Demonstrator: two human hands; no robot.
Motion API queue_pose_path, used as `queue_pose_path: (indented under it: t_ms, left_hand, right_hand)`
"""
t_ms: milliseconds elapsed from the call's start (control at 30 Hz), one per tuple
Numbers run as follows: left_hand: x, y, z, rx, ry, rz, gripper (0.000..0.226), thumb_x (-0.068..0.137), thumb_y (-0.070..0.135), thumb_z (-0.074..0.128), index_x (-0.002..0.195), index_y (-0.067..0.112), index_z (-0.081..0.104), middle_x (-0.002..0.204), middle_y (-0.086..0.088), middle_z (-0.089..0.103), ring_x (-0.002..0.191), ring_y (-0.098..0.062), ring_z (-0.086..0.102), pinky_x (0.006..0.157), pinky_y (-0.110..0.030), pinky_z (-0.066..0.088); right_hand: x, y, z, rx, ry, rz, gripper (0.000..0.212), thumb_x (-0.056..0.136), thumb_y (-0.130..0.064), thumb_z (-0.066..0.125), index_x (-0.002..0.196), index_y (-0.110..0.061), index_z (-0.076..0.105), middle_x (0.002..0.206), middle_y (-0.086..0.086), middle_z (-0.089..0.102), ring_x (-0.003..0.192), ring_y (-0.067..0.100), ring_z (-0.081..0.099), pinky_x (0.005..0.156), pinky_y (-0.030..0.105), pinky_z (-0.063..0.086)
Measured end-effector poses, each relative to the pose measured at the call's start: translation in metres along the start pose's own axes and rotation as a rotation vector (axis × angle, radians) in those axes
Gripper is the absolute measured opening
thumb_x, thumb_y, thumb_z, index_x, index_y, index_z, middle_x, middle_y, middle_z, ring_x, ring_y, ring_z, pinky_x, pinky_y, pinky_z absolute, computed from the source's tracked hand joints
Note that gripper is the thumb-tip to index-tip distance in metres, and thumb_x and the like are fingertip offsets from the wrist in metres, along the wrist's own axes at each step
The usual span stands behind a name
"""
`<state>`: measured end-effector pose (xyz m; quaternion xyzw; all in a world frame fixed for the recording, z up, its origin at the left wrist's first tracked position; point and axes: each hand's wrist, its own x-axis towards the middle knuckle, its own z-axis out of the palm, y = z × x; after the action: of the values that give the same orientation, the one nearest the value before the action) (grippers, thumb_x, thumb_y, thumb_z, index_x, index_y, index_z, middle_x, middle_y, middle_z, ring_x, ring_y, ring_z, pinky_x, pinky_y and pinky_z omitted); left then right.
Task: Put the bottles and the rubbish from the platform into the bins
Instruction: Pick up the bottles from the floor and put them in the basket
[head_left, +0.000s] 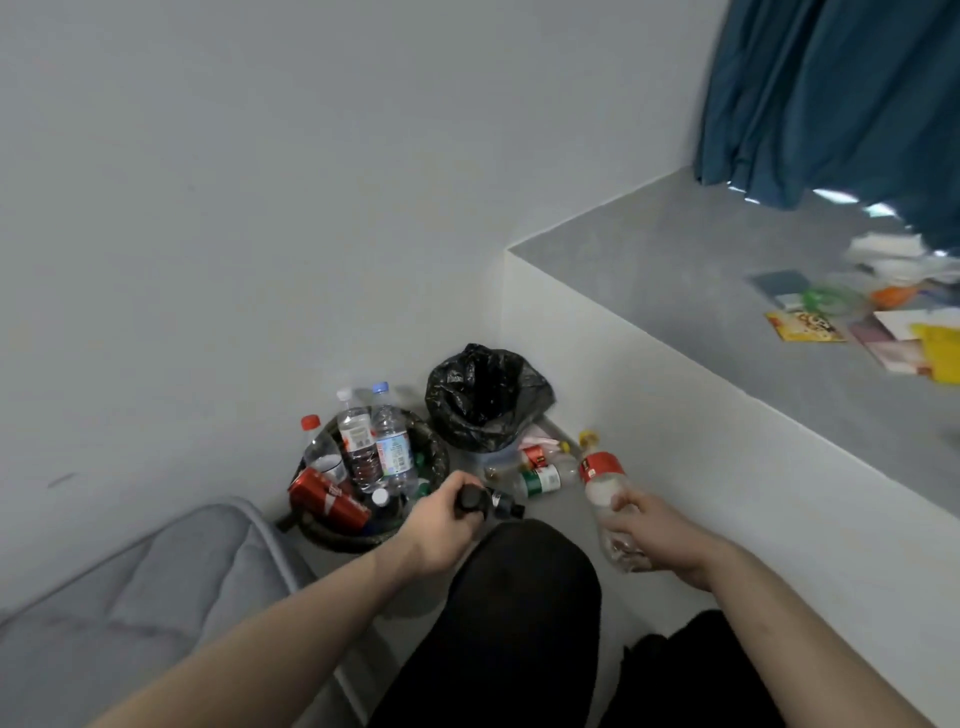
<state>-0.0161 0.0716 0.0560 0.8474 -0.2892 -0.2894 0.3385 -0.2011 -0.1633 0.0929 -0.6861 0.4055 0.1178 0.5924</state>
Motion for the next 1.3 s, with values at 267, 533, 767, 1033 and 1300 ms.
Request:
queue_pose_path:
  t_ms: [267,533,767,1033,1300]
  left_hand:
    - [-0.03,-0.008,-0.066,-0.049,0.182,-0.009,0.016,0.095,0.036,0.065,0.107,0.033,0.056,0.085,0.007,0.073,0.077,-0.01,0.068,0.079,-0.035,0.054]
    - [-0.03,-0.016,-0.109,-0.022,0.372,-0.071,0.021,0.088,0.044,0.071,0.102,0.031,0.063,0.078,0.009,0.075,0.068,-0.004,0.071,0.072,-0.029,0.058]
    - [-0.004,-0.037,-0.127,-0.136,0.402,-0.144,0.034,0.071,0.057,0.081,0.089,0.032,0.067,0.079,0.006,0.076,0.071,-0.016,0.076,0.074,-0.042,0.063]
    - [0.028,-0.053,-0.143,0.09,0.445,-0.264,0.046,0.078,0.065,0.071,0.098,0.024,0.065,0.081,0.007,0.072,0.072,-0.015,0.071,0.072,-0.035,0.06]
    - [0.08,-0.091,-0.148,0.178,0.378,-0.429,0.047,0.086,0.064,0.065,0.102,0.019,0.064,0.085,-0.002,0.068,0.08,-0.022,0.067,0.073,-0.033,0.057]
  right_hand:
    - [-0.023,-0.017,0.029,0.086,0.288,-0.115,0.057,0.073,-0.029,0.072,0.115,-0.015,0.036,0.101,0.013,0.062,0.075,0.024,0.064,0.057,0.033,0.052]
    - [-0.019,-0.042,0.054,0.108,0.352,-0.203,0.08,0.074,-0.005,0.076,0.143,-0.017,0.037,0.113,0.0,0.054,0.084,0.006,0.056,0.068,0.028,0.047]
    - [0.002,-0.057,0.074,0.046,0.351,-0.251,0.048,0.069,-0.011,0.074,0.115,-0.024,0.068,0.094,-0.006,0.07,0.082,0.009,0.066,0.063,0.023,0.047]
    - [0.036,-0.069,0.078,0.023,0.343,-0.23,0.037,0.077,-0.02,0.074,0.11,-0.034,0.064,0.091,-0.017,0.067,0.081,0.002,0.062,0.066,0.025,0.044]
    - [0.076,-0.073,0.087,-0.031,0.316,-0.178,0.046,0.073,-0.026,0.075,0.117,-0.036,0.063,0.101,-0.012,0.07,0.086,0.006,0.064,0.073,0.027,0.047]
